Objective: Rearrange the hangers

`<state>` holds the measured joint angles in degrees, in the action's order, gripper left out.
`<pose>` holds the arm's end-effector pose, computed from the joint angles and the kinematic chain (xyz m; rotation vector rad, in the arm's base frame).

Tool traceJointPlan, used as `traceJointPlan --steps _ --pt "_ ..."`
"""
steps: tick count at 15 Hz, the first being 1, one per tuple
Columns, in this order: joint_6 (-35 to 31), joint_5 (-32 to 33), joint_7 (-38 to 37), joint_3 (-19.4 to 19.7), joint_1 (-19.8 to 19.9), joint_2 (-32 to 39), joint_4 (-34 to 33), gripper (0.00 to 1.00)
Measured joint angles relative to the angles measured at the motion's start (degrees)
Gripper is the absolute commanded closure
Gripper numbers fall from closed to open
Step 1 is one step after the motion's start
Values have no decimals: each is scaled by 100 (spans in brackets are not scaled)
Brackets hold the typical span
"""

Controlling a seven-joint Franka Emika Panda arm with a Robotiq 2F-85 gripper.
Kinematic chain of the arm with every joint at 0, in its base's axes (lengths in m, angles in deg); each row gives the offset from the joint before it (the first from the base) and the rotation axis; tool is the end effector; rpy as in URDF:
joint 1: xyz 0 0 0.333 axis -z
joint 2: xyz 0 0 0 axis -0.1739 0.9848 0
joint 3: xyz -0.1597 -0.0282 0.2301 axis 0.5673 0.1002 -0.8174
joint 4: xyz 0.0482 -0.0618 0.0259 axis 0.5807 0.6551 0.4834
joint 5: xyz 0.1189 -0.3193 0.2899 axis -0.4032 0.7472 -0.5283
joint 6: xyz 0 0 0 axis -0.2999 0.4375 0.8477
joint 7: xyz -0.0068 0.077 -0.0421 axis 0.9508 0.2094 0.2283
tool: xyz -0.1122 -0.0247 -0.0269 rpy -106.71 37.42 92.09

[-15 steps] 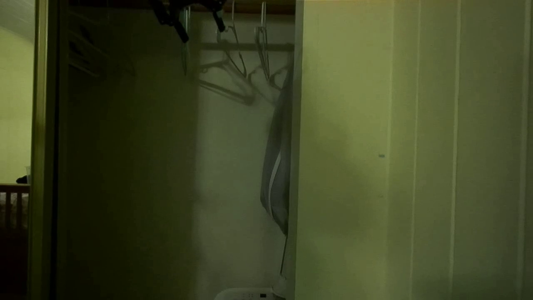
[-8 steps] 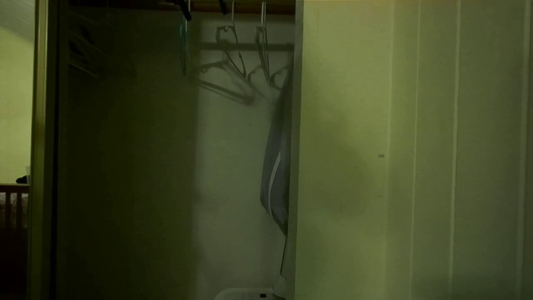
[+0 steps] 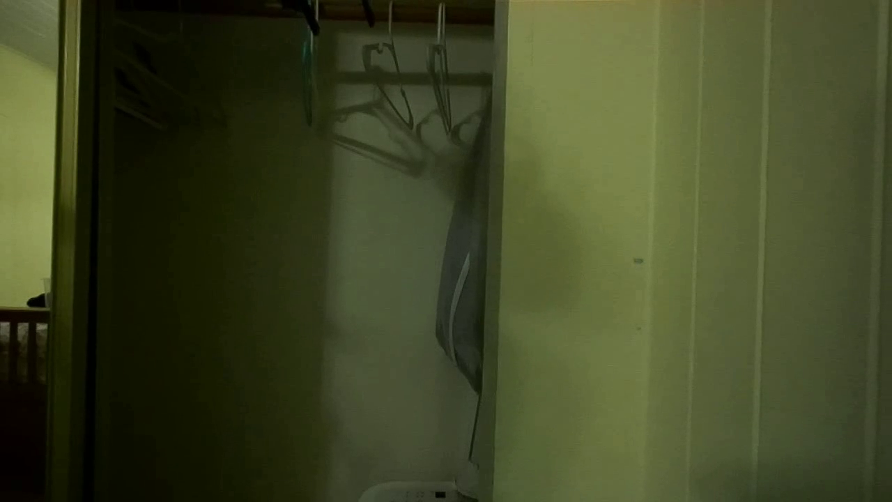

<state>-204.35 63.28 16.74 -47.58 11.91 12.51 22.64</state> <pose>0.5002 -0.1285 0.8421 2.5628 -0.0851 1.4713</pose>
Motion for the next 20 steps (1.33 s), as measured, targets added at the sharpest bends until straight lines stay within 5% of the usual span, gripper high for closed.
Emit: traceJointPlan --steps 2,8,12,15,18,20 --pt "-143 -20 75 8 0 281 -252 0" --pt "-305 -502 603 92 0 937 -852 56" --pt "-306 -796 927 121 3 1204 -1116 63" --pt "-274 -803 973 126 33 1330 -1211 85" --pt "-192 -803 975 129 78 1376 -1225 97" --pt "-175 -803 974 130 112 1376 -1226 97"
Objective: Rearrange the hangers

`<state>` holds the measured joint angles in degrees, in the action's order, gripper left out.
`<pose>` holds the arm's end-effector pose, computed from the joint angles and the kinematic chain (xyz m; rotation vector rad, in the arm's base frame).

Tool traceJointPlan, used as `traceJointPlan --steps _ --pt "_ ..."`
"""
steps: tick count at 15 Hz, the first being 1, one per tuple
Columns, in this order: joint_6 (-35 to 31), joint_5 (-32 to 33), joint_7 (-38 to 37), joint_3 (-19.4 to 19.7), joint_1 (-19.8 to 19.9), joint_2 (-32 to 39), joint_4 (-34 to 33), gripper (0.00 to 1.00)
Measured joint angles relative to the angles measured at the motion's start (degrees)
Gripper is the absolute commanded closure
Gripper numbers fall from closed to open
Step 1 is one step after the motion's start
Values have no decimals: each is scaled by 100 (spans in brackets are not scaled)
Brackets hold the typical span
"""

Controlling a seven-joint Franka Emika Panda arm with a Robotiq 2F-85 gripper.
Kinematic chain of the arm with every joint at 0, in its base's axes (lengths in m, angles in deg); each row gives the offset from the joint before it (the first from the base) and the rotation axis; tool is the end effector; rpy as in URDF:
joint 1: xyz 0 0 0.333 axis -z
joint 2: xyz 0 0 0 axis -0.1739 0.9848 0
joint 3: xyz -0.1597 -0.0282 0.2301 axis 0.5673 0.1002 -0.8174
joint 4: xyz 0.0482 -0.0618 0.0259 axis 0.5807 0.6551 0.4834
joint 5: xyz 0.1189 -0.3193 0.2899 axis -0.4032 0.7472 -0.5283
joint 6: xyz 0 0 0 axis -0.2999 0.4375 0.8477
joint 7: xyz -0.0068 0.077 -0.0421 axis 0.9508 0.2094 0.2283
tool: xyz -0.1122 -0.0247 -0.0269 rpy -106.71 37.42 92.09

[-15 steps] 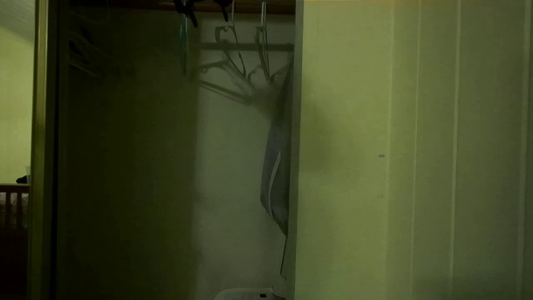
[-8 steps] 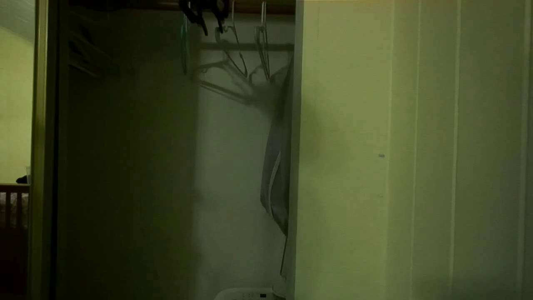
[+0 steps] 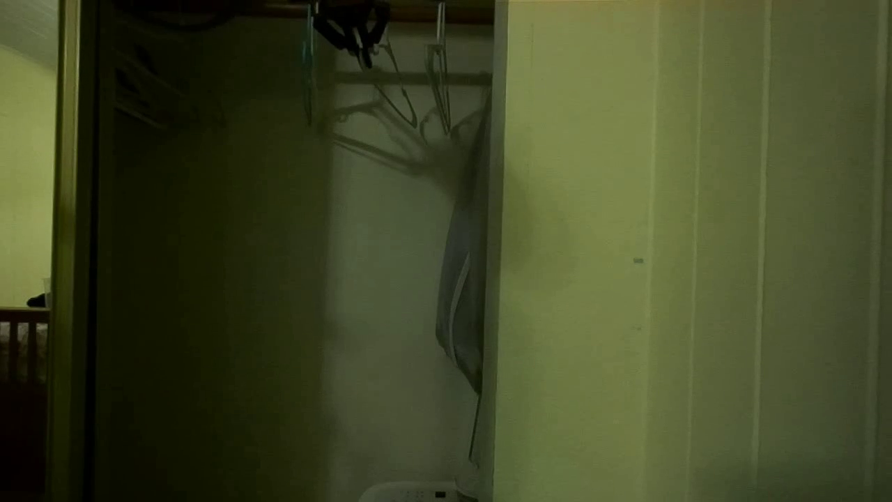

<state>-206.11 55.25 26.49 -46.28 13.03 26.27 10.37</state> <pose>0.5697 -0.1521 0.8335 2.5497 0.0370 1.4781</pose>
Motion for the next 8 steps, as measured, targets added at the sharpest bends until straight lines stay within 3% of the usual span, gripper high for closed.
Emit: traceJointPlan --steps 8 --pt "162 6 -114 -10 55 -730 182 94"
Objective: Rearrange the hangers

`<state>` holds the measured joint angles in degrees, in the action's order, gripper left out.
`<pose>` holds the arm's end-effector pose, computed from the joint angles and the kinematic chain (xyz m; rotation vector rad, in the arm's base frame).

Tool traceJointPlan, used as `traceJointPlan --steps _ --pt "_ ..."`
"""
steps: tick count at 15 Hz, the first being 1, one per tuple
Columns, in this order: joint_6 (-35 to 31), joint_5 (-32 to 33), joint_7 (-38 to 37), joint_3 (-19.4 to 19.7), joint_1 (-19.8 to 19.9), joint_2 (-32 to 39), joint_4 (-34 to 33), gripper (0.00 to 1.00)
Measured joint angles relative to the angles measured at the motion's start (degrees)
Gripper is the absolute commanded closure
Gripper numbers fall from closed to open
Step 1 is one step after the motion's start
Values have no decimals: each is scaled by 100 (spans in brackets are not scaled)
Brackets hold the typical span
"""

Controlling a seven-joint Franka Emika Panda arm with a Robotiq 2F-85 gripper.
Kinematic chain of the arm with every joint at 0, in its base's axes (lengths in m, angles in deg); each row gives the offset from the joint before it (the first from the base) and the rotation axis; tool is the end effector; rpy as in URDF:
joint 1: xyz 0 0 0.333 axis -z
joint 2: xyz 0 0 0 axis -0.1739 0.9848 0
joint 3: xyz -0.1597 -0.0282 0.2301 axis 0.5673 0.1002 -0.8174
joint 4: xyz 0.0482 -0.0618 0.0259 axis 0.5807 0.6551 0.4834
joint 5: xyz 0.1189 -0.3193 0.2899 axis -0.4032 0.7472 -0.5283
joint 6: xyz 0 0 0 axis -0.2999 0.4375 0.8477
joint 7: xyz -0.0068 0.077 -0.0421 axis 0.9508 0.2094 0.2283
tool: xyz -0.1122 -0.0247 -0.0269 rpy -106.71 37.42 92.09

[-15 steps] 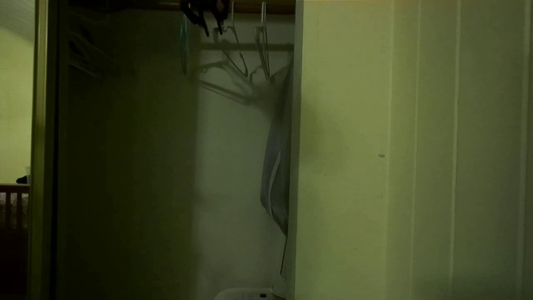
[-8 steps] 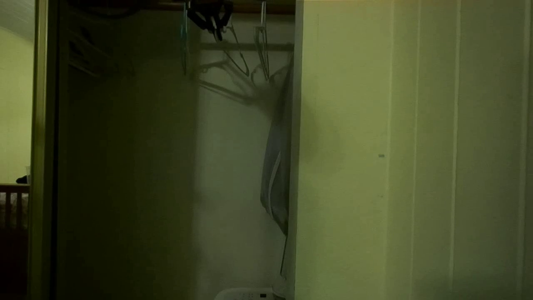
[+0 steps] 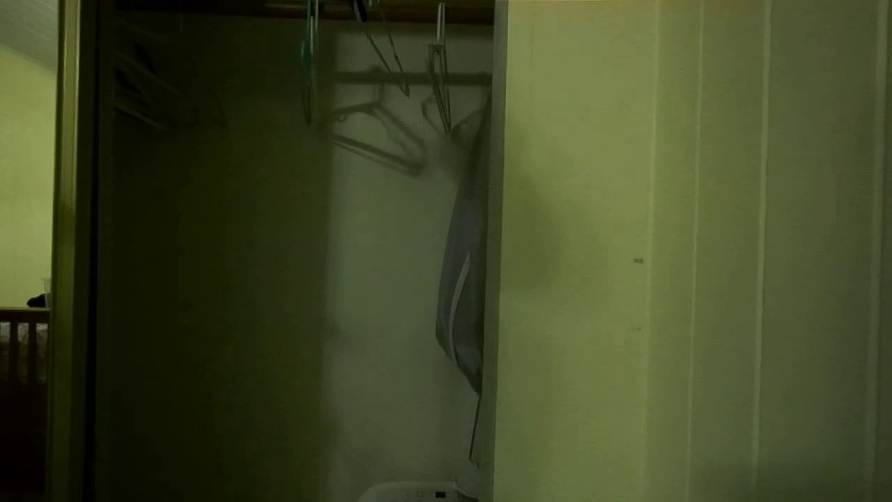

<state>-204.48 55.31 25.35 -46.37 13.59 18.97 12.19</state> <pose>0.5098 -0.1534 0.8821 2.5072 -0.0074 1.5721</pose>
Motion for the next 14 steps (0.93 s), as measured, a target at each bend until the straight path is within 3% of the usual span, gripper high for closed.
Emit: traceJointPlan --steps 5,10,14 --pt "314 -81 -155 -17 -62 -938 946 94" --pt "1254 -81 -460 -88 -70 -1606 2031 94" --pt "2033 125 -935 -242 199 -2033 2604 94"
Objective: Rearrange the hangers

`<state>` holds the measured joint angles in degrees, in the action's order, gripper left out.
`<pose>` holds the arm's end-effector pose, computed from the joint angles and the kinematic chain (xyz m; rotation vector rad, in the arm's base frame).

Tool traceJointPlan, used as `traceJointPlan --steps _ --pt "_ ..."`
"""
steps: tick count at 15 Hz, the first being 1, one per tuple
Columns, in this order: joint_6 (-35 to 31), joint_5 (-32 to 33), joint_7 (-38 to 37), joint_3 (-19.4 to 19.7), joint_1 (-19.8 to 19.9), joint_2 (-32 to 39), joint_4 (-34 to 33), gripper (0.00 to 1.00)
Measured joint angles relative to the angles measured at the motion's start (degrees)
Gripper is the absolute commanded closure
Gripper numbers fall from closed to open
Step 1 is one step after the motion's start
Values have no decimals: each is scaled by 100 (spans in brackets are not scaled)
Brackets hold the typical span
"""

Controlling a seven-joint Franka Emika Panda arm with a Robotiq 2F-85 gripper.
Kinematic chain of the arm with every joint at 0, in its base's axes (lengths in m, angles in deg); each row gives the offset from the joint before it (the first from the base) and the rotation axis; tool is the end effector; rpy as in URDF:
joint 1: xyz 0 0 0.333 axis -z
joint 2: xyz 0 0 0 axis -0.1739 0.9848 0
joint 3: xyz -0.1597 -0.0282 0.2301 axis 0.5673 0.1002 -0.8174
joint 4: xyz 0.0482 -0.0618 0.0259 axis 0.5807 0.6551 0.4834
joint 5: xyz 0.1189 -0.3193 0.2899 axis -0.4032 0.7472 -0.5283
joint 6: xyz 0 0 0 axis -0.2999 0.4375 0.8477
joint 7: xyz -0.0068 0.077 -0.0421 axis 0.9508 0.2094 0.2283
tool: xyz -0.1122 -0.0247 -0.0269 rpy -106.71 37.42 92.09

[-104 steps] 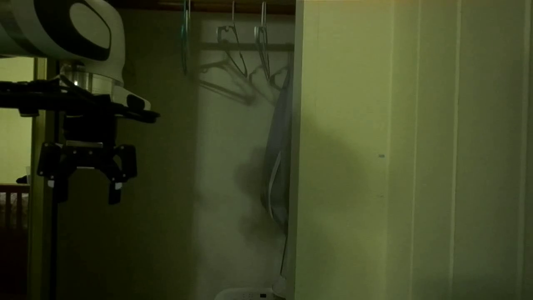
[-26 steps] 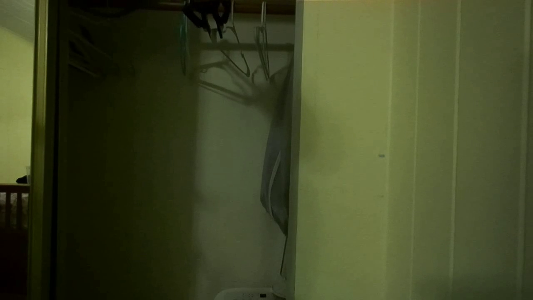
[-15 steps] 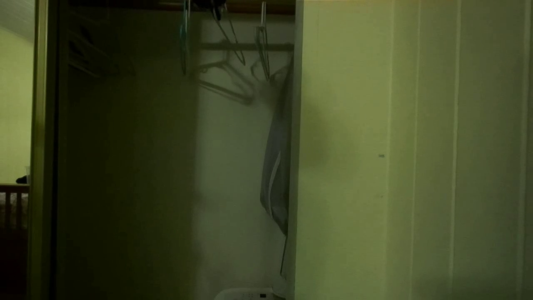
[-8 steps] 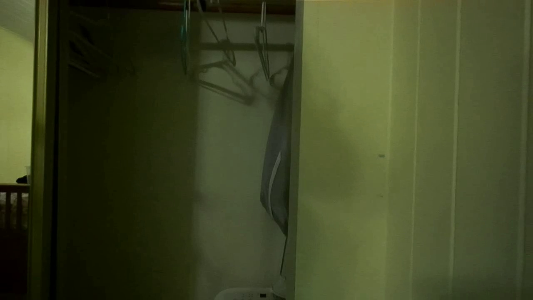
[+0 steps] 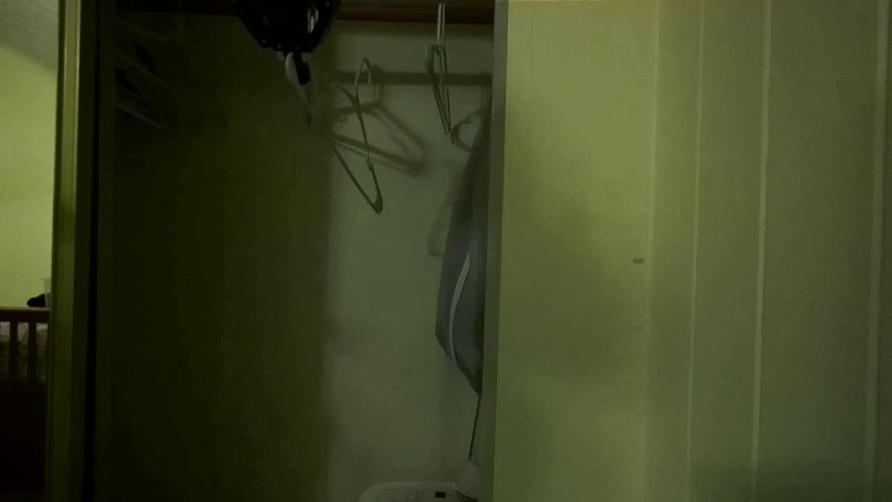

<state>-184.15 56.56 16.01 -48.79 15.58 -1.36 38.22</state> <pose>0.4313 -0.1279 0.7581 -2.9503 0.1873 -1.0526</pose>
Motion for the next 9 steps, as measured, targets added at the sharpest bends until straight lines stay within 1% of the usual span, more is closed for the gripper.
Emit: traceJointPlan --steps 2,4,9 --pt "442 -7 -31 -35 -5 -217 194 94" --pt "681 -73 47 -40 -135 -411 363 94" --pt "740 -100 628 -2 -638 -603 502 94"
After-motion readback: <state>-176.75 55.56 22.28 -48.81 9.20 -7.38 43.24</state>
